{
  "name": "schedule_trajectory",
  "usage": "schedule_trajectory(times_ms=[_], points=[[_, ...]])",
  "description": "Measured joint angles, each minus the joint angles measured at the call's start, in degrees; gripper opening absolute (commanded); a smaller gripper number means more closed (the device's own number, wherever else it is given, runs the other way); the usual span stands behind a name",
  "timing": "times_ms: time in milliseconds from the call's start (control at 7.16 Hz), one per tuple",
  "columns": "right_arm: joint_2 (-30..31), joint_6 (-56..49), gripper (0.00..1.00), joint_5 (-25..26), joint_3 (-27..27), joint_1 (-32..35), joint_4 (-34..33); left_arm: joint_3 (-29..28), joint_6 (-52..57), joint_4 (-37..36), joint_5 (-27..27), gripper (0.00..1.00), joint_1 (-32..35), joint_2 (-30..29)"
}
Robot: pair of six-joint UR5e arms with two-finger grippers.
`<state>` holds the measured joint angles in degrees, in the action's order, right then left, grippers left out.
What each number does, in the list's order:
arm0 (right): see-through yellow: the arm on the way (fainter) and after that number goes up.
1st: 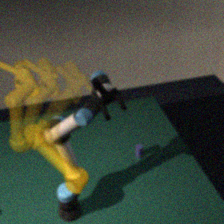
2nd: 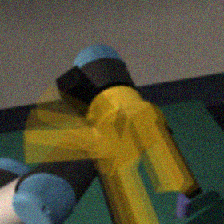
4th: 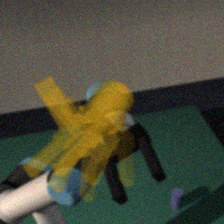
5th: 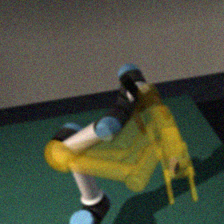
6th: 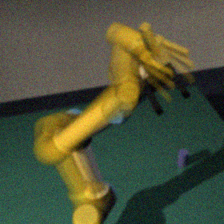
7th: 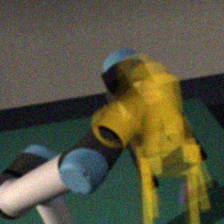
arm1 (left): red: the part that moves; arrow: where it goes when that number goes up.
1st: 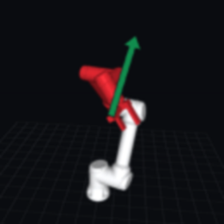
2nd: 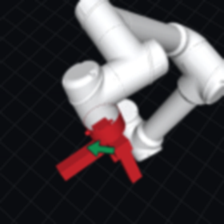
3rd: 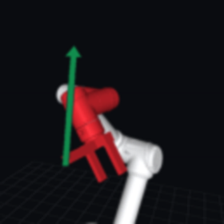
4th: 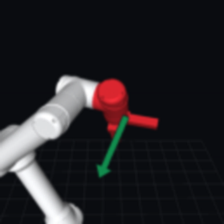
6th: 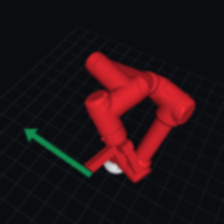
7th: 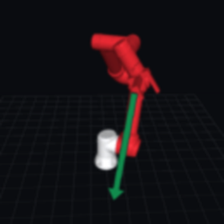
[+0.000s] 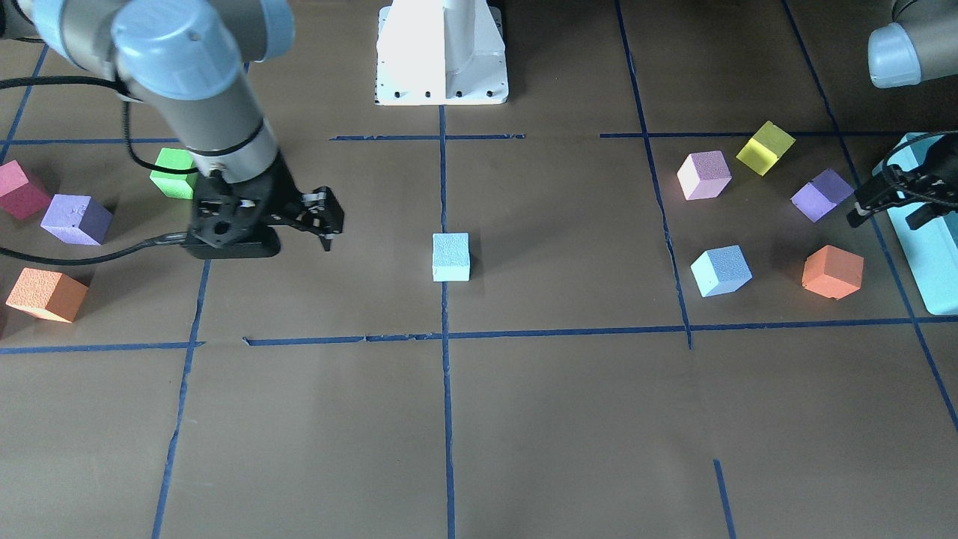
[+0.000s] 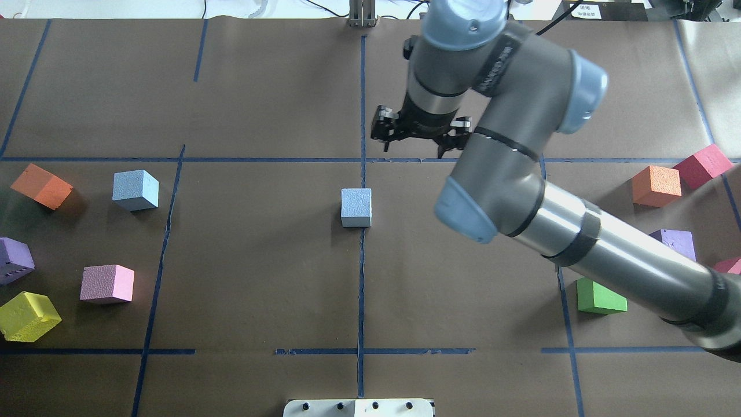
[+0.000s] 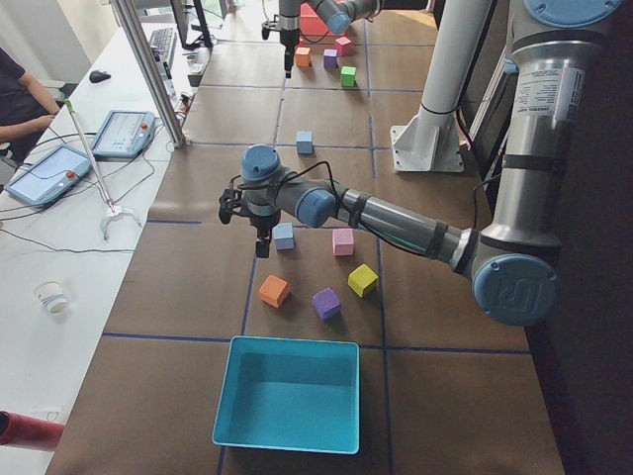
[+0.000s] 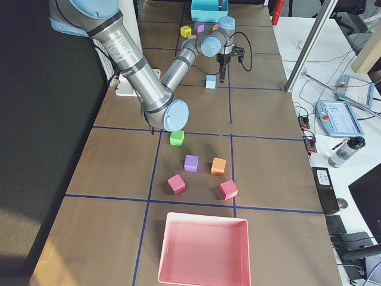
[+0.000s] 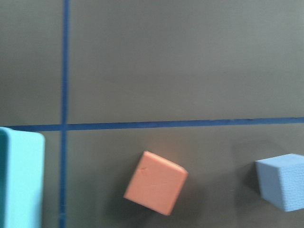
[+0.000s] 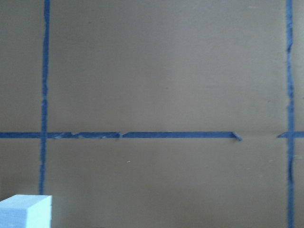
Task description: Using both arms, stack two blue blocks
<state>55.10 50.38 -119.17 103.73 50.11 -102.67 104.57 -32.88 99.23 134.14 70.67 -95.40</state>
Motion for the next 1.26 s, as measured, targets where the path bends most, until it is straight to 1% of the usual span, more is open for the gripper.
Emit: schedule_trajectory(times_ms=[140, 419, 559, 838, 1118, 1257], points=[[3.7, -7.7, 1.00, -1.6, 1.1, 4.3, -0.4, 0.6, -4.0, 0.4, -1.0, 1.00, -3.5, -1.7], [9.8, -20.3, 1.00, -6.6, 1.5, 13.0, -0.4, 0.4, -12.2, 1.7, -8.0, 1.00, -11.4, -3.5], [12.1, -25.5, 1.00, -8.2, 1.4, 16.1, -0.4, -1.1, -16.2, 4.7, -11.6, 1.00, -14.8, -3.7], [14.0, -29.8, 1.00, -8.9, 1.3, 18.2, -0.5, -5.5, -21.4, 11.1, -16.1, 1.00, -19.1, -3.7], [14.6, -30.3, 1.00, -8.9, 1.3, 18.4, -0.5, -8.0, -23.3, 13.7, -17.6, 1.00, -21.3, -3.7], [14.8, -30.2, 1.00, -8.9, 1.3, 18.5, -0.4, -8.6, -23.5, 14.0, -17.7, 0.89, -22.0, -3.8]])
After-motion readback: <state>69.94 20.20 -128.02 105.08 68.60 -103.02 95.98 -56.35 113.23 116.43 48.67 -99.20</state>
